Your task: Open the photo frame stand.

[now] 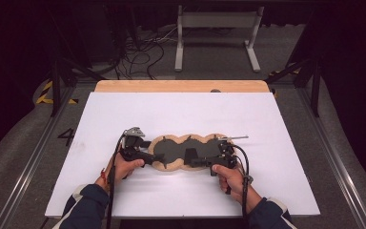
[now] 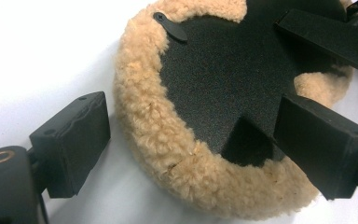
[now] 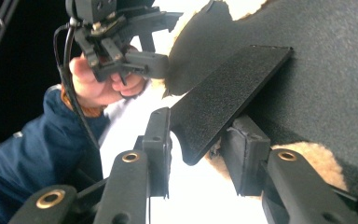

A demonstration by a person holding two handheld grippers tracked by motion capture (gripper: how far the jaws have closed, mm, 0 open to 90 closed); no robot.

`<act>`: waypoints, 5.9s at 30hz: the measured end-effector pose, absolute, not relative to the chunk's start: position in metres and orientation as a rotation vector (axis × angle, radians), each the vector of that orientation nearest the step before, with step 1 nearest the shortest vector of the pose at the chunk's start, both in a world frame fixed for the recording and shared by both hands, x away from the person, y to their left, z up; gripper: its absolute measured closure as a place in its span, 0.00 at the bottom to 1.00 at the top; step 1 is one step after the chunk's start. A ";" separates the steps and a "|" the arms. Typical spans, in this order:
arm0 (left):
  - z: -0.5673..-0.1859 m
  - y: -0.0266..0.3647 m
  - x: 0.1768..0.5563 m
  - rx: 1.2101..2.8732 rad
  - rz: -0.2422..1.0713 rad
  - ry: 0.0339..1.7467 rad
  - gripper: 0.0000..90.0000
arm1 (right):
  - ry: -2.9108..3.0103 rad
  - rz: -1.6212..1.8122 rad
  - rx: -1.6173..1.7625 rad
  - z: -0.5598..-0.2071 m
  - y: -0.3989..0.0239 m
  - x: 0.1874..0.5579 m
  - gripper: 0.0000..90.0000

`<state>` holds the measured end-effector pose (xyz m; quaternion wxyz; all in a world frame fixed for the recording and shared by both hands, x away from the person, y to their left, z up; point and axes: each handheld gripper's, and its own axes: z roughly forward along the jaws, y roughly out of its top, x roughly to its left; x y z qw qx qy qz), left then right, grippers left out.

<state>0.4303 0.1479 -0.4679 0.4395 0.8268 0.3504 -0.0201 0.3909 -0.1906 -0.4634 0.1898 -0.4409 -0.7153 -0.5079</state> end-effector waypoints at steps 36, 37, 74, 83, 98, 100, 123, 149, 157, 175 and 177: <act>-0.467 0.146 0.427 2.076 -0.055 0.860 0.15 | -1.676 -1.381 -1.512 -0.464 -0.195 0.403 0.59; -0.467 0.146 0.427 2.072 -0.060 0.864 0.15 | -1.679 -1.376 -1.504 -0.465 -0.192 0.403 0.60; -0.462 0.146 0.425 2.034 -0.240 0.710 0.46 | -2.153 -1.450 -1.235 -0.457 -0.181 0.387 0.76; -0.449 0.146 0.414 2.071 -0.147 0.607 0.57 | -2.409 -1.420 -1.146 -0.447 -0.178 0.372 0.71; -0.441 0.143 0.401 2.139 -0.016 0.534 0.59 | -2.757 -1.563 -1.262 -0.404 -0.259 0.335 0.53; -0.440 0.142 0.398 2.147 0.002 0.528 0.59 | -2.809 -1.583 -1.302 -0.401 -0.268 0.333 0.51; -0.434 0.131 0.373 2.215 0.253 0.445 0.57 | -2.805 -1.481 -1.417 -0.422 -0.276 0.325 0.51; -0.437 0.111 0.367 2.233 0.483 0.405 0.57 | -2.852 -1.384 -1.004 -0.462 -0.184 0.339 0.69; -0.437 0.108 0.362 2.258 0.524 0.398 0.57 | -2.913 -1.351 -0.952 -0.459 -0.188 0.331 0.81; -0.437 0.118 0.358 2.213 0.426 0.364 0.59 | -2.978 -1.320 -0.910 -0.454 -0.204 0.317 0.79; -0.436 0.122 0.358 2.200 0.421 0.373 0.58 | -2.993 -1.328 -0.936 -0.451 -0.207 0.315 0.76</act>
